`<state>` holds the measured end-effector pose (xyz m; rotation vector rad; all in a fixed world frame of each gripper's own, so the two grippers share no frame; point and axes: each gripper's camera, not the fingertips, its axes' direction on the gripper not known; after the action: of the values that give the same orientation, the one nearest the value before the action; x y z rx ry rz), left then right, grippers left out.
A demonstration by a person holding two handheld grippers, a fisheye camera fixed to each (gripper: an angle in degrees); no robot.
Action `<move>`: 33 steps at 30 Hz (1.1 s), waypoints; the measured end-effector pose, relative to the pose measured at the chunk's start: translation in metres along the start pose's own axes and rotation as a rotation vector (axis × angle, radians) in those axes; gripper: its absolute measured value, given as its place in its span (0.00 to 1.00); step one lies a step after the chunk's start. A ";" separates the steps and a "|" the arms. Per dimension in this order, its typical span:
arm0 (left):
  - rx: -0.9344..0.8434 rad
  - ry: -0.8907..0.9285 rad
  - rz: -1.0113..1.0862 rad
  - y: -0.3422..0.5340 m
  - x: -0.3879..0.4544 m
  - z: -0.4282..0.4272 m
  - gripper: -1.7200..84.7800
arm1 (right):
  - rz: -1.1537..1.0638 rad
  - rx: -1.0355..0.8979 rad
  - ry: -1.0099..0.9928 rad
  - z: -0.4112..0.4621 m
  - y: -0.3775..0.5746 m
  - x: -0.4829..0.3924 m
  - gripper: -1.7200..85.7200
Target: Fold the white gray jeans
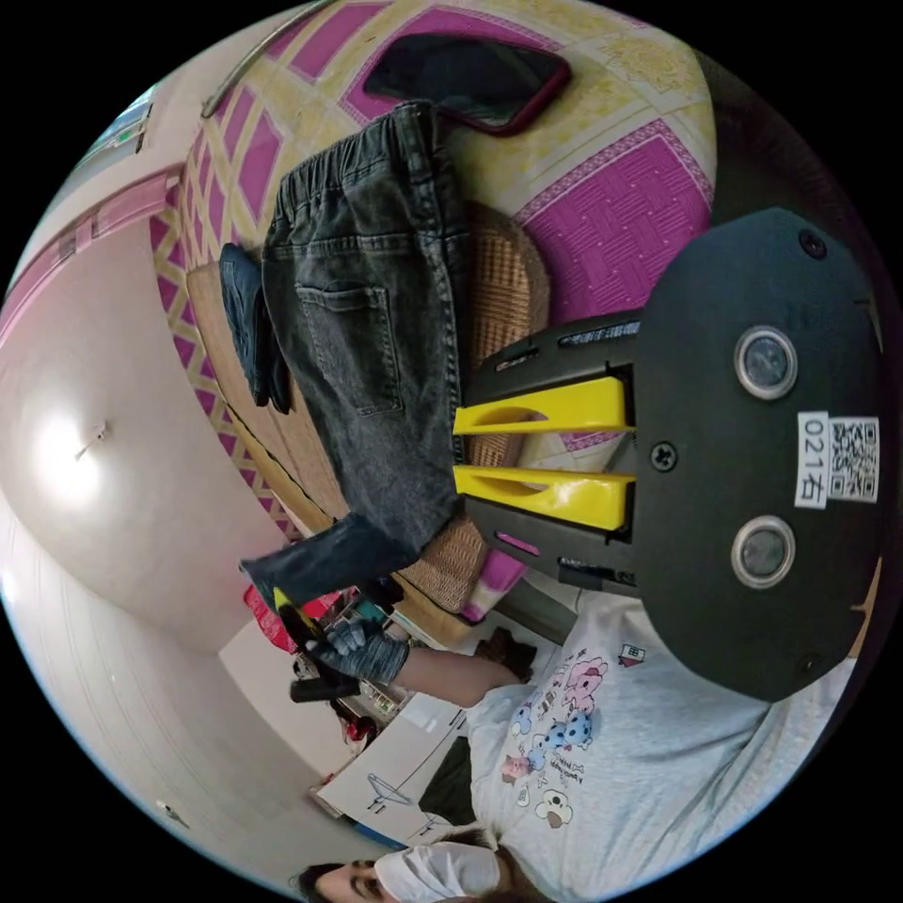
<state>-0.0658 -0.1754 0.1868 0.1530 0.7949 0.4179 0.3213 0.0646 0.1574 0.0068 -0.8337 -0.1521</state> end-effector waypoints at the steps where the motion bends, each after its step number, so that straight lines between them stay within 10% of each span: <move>1: -0.053 0.006 0.003 0.003 0.008 0.025 0.06 | 0.007 0.000 0.001 -0.004 0.007 0.004 0.09; 14: -0.280 -0.052 0.033 0.045 0.082 0.161 0.07 | 0.315 0.284 -0.004 -0.066 0.044 0.073 0.13; 33: -0.044 0.068 0.067 0.091 0.077 0.039 0.01 | 0.759 0.436 -0.093 -0.049 -0.017 0.162 0.16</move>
<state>-0.0173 -0.0595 0.1889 0.1253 0.8482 0.5052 0.4625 0.0233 0.2426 0.0922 -0.8984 0.7489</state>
